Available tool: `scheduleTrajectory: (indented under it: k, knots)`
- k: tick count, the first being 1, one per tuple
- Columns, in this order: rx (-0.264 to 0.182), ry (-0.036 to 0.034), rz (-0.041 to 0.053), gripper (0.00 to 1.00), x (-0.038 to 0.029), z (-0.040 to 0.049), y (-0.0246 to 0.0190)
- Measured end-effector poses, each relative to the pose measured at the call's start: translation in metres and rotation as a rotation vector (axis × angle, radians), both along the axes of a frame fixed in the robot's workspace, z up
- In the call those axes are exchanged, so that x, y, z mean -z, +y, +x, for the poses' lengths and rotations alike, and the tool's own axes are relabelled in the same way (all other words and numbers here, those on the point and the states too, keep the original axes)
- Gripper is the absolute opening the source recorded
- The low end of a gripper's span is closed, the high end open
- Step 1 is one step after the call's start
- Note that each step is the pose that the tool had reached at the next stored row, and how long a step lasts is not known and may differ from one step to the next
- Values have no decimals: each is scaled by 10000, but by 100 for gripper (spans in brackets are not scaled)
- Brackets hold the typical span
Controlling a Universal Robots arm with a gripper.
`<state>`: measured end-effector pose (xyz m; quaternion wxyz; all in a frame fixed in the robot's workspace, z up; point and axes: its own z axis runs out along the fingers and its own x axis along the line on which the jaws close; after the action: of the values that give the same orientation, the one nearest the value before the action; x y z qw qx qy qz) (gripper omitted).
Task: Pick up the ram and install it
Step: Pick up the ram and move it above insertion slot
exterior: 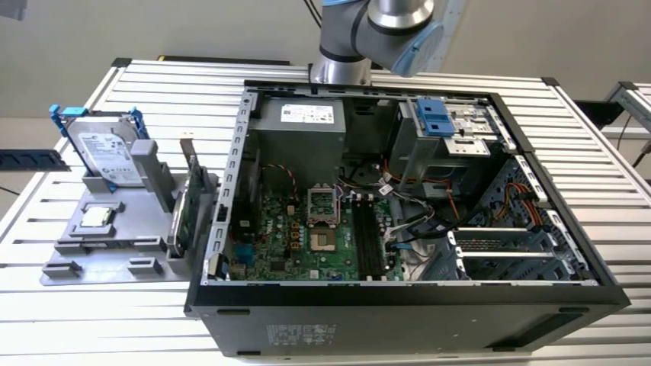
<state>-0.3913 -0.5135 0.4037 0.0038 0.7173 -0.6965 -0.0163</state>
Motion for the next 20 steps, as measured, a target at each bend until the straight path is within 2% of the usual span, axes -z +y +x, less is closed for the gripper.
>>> scheduleTrajectory:
  k: [12, 20]
  knots:
    - [0, 2, -21, 0, -21, 0, 1]
    - [1, 1, -21, 0, -21, 85, 1]
